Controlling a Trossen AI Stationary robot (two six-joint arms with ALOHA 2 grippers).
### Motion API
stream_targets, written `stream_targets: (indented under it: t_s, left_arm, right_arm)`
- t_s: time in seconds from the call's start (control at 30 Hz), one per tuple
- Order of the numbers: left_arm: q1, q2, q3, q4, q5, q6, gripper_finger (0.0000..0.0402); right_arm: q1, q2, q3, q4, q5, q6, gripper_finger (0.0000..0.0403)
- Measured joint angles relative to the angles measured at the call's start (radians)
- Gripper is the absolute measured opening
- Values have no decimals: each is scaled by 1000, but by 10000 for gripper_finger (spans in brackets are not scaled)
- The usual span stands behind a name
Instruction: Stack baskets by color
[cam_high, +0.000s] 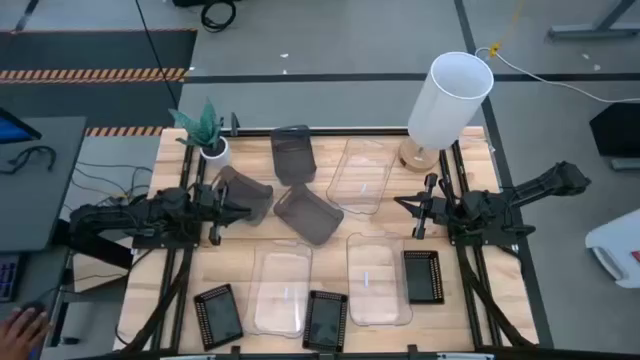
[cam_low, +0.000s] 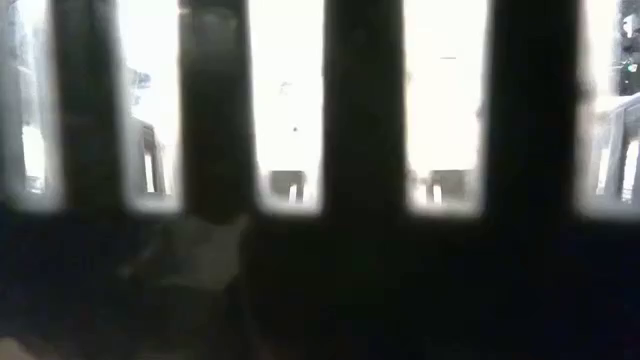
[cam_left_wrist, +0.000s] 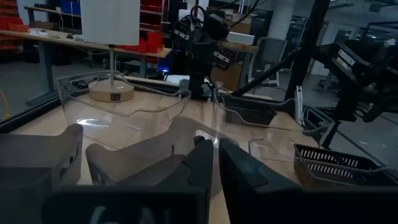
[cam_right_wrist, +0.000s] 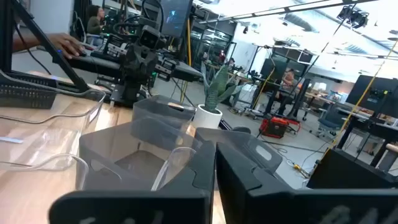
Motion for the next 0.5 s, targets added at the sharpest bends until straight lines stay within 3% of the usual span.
stream_targets:
  t_s: [0.5]
  left_arm:
    - [0,0,0,0,0,0,33]
  right_arm:
    - [0,0,0,0,0,0,22]
